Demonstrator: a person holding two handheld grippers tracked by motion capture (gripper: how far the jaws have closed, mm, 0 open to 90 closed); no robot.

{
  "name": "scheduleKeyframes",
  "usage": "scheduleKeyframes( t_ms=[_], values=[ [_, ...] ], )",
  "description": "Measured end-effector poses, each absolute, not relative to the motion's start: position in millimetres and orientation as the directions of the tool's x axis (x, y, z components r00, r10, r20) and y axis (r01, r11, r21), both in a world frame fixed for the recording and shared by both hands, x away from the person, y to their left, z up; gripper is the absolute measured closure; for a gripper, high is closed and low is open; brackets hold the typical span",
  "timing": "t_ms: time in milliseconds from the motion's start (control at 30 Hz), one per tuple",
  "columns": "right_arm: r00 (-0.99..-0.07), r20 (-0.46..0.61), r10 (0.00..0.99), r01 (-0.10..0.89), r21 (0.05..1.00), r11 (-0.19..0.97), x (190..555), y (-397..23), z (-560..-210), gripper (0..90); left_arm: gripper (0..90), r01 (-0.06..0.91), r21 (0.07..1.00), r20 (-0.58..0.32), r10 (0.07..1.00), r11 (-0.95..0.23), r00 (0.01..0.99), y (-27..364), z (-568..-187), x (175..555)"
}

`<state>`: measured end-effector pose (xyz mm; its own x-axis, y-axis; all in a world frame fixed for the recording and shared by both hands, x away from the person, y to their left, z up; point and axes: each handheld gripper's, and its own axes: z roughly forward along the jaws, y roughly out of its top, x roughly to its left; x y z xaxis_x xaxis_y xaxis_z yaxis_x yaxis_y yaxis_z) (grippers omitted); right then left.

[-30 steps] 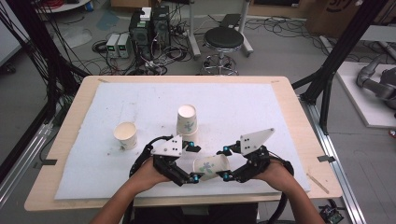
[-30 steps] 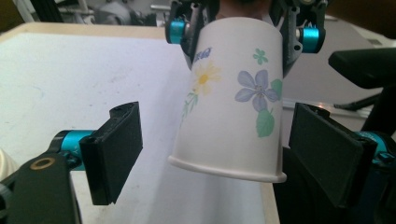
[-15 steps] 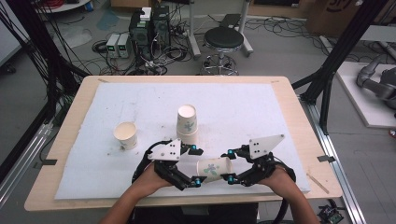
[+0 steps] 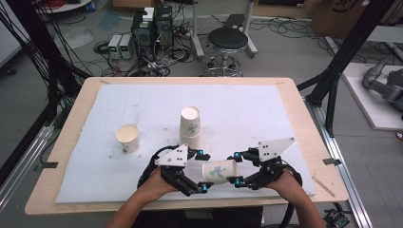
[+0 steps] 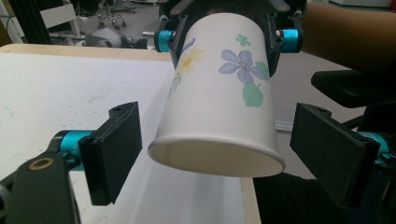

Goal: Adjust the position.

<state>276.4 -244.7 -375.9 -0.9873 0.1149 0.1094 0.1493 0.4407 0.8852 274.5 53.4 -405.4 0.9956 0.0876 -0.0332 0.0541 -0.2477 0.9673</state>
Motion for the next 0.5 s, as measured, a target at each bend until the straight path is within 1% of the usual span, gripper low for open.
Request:
scheduleKeyframes(
  t_ms=[500],
  values=[
    [-0.988,0.114,0.100,0.146,0.895,0.421,277.4,-244.9,-374.6,37.2,16.9,0.052,0.971,-0.034,0.083,-0.232,0.996,51.3,-408.1,272.3]
  ],
)
